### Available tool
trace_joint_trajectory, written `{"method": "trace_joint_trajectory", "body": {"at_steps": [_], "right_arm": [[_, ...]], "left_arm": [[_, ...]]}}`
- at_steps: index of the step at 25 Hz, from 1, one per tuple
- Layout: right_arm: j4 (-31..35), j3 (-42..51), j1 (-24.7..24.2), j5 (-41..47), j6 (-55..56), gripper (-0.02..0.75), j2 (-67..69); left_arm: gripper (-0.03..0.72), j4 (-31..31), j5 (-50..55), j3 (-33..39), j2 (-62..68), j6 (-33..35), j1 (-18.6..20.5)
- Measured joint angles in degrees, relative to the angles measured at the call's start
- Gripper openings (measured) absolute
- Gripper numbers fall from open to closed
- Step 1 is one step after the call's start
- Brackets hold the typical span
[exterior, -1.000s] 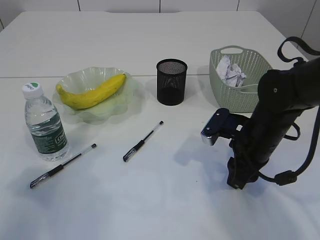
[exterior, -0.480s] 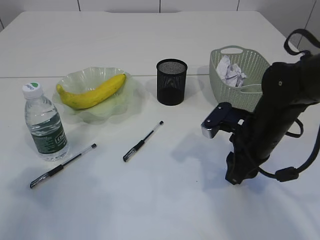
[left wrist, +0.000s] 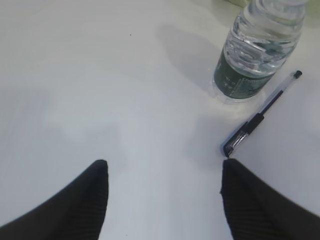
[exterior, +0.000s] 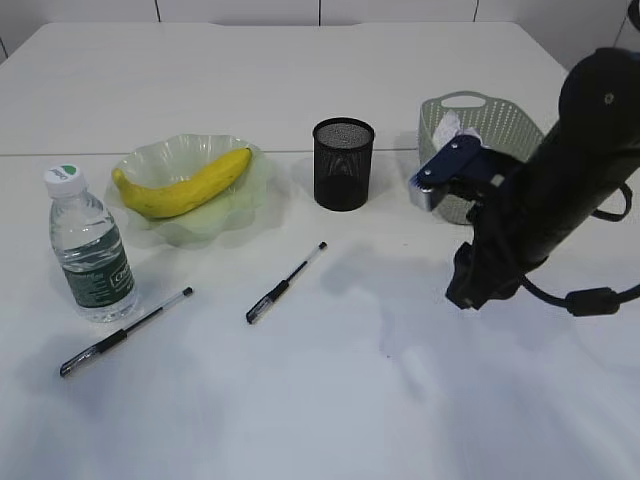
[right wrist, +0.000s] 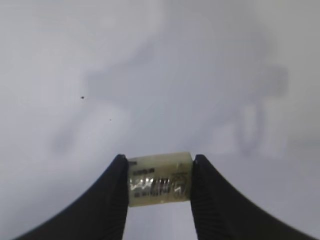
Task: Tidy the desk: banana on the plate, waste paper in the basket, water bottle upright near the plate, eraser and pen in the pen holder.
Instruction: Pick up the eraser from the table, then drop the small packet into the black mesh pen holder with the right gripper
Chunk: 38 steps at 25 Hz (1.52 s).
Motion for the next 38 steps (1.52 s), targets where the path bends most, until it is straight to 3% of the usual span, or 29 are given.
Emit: {"method": "trace_joint_trajectory", "body": {"at_steps": [16, 23, 38], "right_arm": [[4.8, -11.5, 0.0, 1.6, 1.9, 0.279, -0.8], [9.7, -12.0, 0.0, -3.6, 1.9, 0.279, -0.8], [13.3, -12.0, 0.0, -14.8, 1.9, 0.278, -0.7]], "left_arm": [[0.498, 0.0, 0.1, 0.0, 0.4, 0.0, 0.0], [0.498, 0.0, 0.2, 0.0, 0.4, 0.0, 0.0], [0.498, 0.2, 0.3, 0.0, 0.4, 0.0, 0.0]]}}
